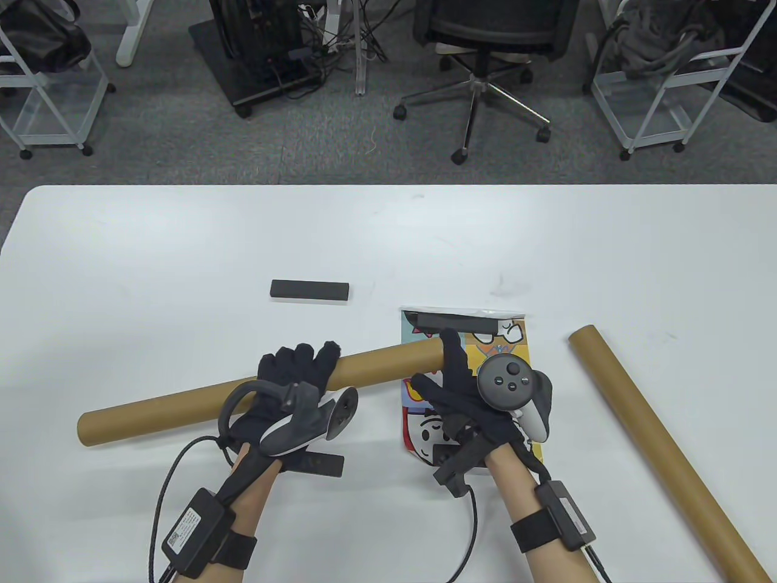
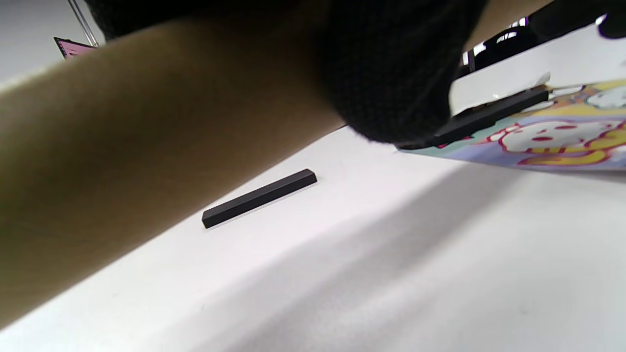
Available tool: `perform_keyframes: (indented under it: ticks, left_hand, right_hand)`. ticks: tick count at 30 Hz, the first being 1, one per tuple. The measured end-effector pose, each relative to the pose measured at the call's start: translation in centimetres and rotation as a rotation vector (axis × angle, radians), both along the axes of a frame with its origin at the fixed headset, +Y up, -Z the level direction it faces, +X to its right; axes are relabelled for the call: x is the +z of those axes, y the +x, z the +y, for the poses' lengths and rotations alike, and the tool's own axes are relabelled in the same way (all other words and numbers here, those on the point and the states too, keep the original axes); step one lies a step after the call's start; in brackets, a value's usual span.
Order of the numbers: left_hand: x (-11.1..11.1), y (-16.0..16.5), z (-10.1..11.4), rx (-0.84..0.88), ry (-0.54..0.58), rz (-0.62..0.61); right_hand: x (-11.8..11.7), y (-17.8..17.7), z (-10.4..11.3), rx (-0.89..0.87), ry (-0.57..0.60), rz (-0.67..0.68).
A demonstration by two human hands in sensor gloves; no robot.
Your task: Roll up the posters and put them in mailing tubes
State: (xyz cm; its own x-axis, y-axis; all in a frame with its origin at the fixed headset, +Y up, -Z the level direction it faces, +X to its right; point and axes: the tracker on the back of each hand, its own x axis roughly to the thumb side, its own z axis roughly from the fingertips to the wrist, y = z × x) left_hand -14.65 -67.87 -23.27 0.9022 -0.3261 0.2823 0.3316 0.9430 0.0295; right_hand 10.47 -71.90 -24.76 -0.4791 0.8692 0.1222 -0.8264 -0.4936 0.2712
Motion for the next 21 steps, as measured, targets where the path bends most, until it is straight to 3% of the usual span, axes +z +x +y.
perform_keyframes:
  ticks: [12,14,21]
  left_hand:
    - [-0.5,-0.8,-0.1,-0.01,-0.057,0.066]
    - [-0.7,-1.1,-0.2,-0.012,-0.066,0.082]
    - [-1.2,-2.4,-0.2,0.035,-0.095,0.145]
  right_hand:
    - [0.0,2.0,0.3,-0.008,-0.031,-0.094]
    - [0.1,2.4,0.6,0.085,-0.016,-0.113]
    - [0.6,1.5,0.6,0.664,0.106,-0.075]
